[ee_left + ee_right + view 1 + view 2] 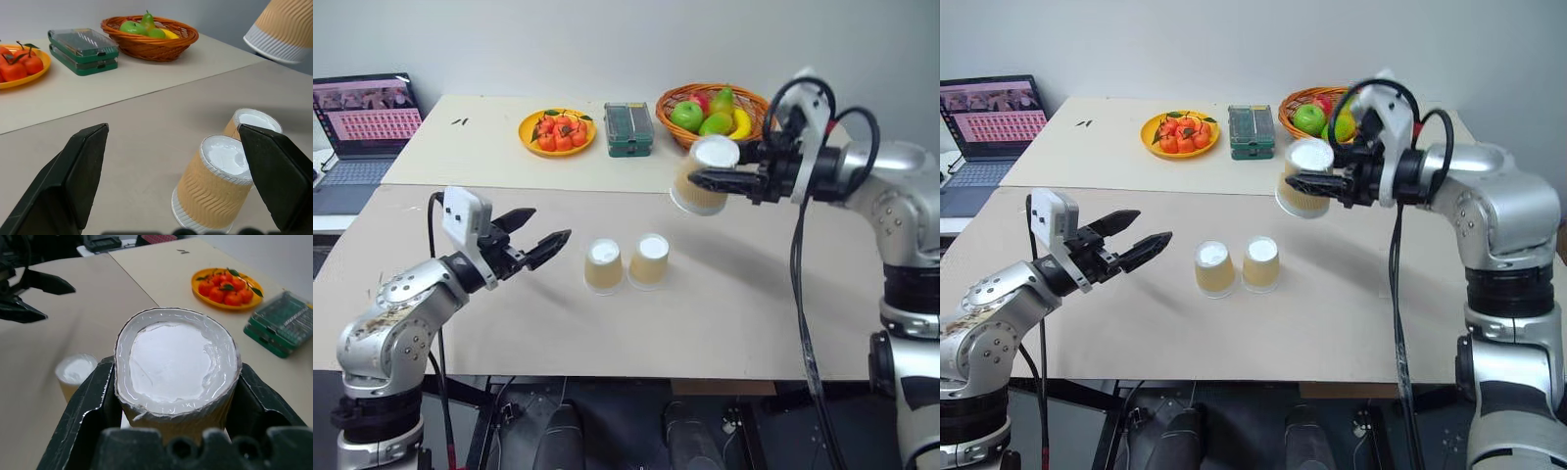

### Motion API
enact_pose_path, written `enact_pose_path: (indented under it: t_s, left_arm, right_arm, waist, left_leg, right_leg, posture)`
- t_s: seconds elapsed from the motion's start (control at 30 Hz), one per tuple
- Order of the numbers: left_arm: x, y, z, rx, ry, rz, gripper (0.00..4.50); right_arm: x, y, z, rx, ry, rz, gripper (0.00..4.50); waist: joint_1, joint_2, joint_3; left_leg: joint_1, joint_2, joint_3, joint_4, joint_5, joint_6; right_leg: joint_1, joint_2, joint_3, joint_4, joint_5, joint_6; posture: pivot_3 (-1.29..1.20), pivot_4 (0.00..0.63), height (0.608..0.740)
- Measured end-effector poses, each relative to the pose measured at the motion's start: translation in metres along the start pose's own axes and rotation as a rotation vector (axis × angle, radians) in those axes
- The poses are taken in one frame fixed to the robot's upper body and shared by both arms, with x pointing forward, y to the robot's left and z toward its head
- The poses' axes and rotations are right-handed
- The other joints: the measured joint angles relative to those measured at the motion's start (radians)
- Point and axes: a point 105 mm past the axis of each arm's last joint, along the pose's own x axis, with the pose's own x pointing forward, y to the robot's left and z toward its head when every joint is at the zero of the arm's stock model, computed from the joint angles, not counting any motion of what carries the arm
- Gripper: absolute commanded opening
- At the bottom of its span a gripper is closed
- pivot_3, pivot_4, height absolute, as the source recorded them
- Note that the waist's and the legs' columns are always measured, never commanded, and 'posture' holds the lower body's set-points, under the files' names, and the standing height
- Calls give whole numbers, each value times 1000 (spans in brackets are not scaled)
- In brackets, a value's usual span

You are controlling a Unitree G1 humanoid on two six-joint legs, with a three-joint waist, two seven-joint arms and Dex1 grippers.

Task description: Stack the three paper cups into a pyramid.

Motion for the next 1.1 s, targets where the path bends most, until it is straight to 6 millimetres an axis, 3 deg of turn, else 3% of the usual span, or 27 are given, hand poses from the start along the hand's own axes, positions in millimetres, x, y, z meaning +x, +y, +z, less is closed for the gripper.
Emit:
enact_pose_path:
  t_s: [0.17,0.4,0.7,0.9,1.1]
  left_arm:
    - [-2,-16,3,23,-11,-54,4500]
    - [-17,-51,-15,55,97,-181,4500]
    - [-29,-52,-25,93,181,-207,4500]
    - [-26,-52,-22,118,163,-202,4500]
    - [-23,-53,-23,115,155,-194,4500]
  right_arm:
    - [20,19,-1,90,17,99,2505]
    - [34,37,-14,110,84,171,2505]
    - [50,51,-13,142,61,225,2505]
    - [66,69,4,144,12,299,2505]
    - [77,70,-7,156,49,298,2505]
  waist:
    - [-3,0,0]
    - [-3,0,0]
    - [-7,0,0]
    - [-18,1,0]
    - [-20,1,0]
  left_leg:
    - [0,0,0,-2,0,0]
    - [-1,0,0,-3,0,0]
    - [-1,0,0,-2,0,0]
    - [-1,1,0,-3,0,0]
    - [-1,1,0,-9,0,0]
  right_leg:
    - [-1,0,0,1,0,0]
    - [-3,1,0,1,-2,-1]
    - [-4,0,0,1,0,-3]
    - [-4,1,0,1,0,-3]
    - [-6,1,0,1,-2,-3]
  posture:
    - [0,150,740]
    - [0,150,740]
    - [0,150,740]
    - [0,150,740]
    - [0,150,740]
